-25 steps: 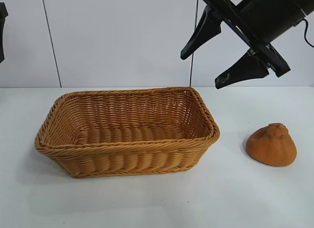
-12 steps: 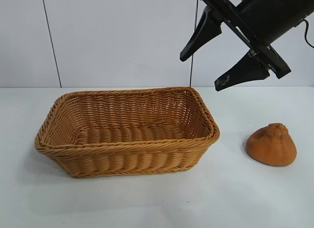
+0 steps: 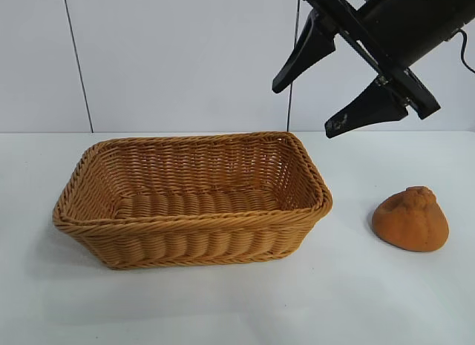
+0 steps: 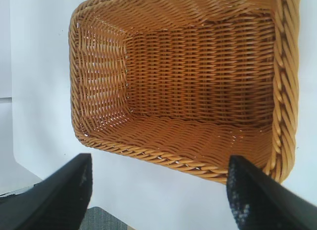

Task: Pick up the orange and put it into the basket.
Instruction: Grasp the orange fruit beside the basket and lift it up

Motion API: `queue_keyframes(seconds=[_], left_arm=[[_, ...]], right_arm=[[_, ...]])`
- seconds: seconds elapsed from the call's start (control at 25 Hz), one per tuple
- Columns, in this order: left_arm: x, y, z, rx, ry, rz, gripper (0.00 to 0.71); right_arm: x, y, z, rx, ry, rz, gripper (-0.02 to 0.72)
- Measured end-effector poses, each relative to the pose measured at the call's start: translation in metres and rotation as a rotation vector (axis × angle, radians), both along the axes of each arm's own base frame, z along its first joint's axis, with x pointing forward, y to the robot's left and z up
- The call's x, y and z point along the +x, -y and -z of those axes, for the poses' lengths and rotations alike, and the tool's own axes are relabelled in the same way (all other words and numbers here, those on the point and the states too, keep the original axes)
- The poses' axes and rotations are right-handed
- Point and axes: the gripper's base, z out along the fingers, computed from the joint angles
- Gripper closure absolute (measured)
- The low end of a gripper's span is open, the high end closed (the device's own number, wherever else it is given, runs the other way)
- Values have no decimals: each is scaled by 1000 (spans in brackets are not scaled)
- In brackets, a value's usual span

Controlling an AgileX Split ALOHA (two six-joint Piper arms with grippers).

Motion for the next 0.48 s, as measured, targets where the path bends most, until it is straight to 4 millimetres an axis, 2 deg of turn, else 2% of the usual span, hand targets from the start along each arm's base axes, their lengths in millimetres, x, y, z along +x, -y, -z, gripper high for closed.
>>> queue_keyframes(seconds=[0.16,0.28,0.48], left_arm=[[-33,0,6,2,170,-2,72],[-54,0,-2,2,340,-4,72],[-80,0,-10,3,521,-4,72]], right_arm=[[0,0,0,0,0,0,186],[0,0,0,0,0,0,186],[0,0,0,-1,-1,-1,186]])
